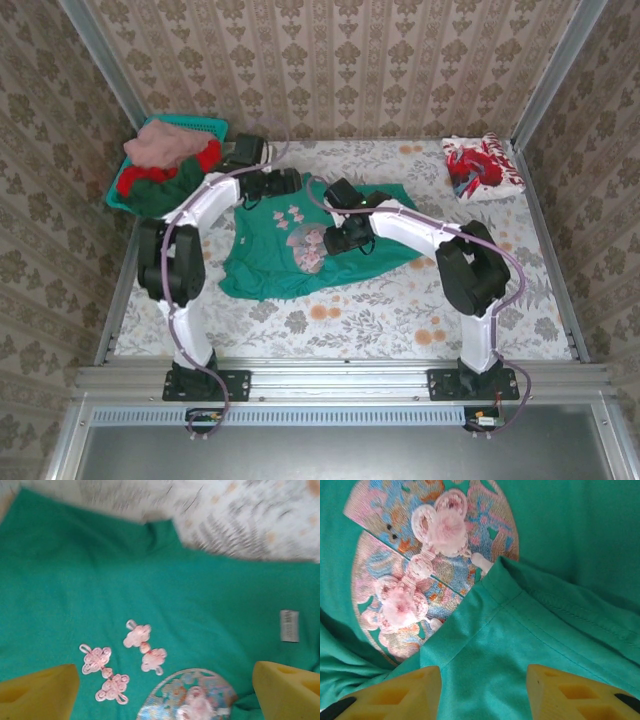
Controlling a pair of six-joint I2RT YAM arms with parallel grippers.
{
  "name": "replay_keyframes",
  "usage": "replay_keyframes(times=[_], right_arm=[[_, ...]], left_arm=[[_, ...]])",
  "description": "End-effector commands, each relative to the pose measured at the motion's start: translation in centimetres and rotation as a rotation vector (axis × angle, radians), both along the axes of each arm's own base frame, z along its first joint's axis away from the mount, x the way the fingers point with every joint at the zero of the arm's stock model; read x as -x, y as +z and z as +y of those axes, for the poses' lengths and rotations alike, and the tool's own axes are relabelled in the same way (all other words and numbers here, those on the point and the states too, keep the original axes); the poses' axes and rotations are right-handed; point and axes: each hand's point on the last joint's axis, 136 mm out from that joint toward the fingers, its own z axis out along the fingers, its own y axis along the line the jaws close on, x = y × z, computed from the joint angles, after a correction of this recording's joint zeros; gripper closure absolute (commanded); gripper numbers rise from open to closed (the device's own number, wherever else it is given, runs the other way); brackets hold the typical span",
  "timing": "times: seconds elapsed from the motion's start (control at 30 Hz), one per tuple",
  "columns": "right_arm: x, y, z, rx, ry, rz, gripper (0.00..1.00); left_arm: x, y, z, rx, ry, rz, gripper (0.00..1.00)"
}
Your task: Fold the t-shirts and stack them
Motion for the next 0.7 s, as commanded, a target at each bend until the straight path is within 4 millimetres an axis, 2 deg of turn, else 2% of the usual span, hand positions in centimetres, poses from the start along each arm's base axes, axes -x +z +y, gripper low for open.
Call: replay_keyframes(times=[0.0, 0.13, 0.33, 0.4, 0.53, 0.67], right_arm=[[-2.3, -1.2, 0.2, 0.001, -0.062, -0.051, 0.52], [-3.6, -2.6, 0.8, 0.027, -0.074, -0.065, 0.54], [-4.9, -4.6, 1.2, 0.098, -0.062, -0.055, 0.57], [-5.1, -4.5, 1.1, 0.131, -0.056, -0.068, 0.63], [-5.1, -3.7, 0.4, 0.18, -0.043, -0.091, 0.82], [-4.3, -0.5, -0.3, 0.201, -0.017, -0.132, 0.99]], left_arm=[[-0.5, -5.1, 1.0, -0.002, 0.034, 0.088, 0.1], [-1.3, -7.3, 0.9, 0.004, 0.036, 0.137, 0.12], [-2.7, -9.1, 0.8, 0.021, 0.037, 0.169, 0.12], [-3.1, -9.5, 0.9, 0.025, 0.044, 0.18, 0.12], [-3.9, -10.0, 1.0, 0.033, 0.051, 0.186, 0.12], [-4.5, -10.5, 1.4, 0.028, 0.073, 0.204, 0.12]])
